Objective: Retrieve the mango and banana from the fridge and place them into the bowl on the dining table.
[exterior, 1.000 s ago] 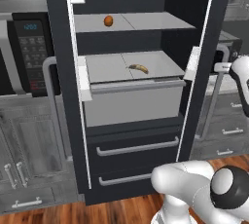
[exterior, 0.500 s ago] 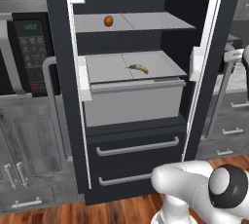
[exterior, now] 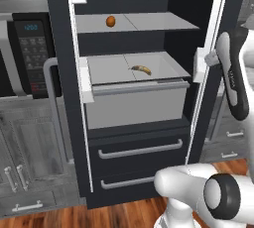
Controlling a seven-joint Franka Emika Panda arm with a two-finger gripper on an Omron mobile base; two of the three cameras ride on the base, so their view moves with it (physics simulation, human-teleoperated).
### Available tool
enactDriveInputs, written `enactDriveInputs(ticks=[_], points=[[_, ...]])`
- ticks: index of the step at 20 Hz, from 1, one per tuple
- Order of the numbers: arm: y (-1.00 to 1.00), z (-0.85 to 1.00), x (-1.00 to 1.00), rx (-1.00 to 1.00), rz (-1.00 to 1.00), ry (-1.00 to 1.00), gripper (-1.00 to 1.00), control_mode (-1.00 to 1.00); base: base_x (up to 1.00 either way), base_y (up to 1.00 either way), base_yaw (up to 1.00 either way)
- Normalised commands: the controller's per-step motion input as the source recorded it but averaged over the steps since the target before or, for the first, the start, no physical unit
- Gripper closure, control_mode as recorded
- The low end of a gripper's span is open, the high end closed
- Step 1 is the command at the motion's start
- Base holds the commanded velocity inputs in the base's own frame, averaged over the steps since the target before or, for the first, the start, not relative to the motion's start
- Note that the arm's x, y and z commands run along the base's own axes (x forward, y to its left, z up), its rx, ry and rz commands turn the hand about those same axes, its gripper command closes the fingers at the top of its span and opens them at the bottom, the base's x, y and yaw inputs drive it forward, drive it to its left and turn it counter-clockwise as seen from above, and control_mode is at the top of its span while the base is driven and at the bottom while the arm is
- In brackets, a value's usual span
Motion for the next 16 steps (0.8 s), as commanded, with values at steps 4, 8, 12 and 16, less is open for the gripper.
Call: enactDriveInputs(ticks=[4, 8, 12, 16], points=[[0.8, 0.0, -0.11, -0.25, 0.14, 0.02, -1.0, -1.0, 0.0, 0.0, 0.0], [0.6, 0.0, -0.03, -0.2, 0.12, 0.0, -1.0, -1.0, 0.0, 0.0, 0.0], [0.23, -0.06, 0.06, -0.19, 0.1, 0.0, -1.0, -1.0, 0.0, 0.0, 0.0], [0.0, -0.18, 0.33, -0.19, 0.06, -0.05, -1.0, -1.0, 0.0, 0.0, 0.0]])
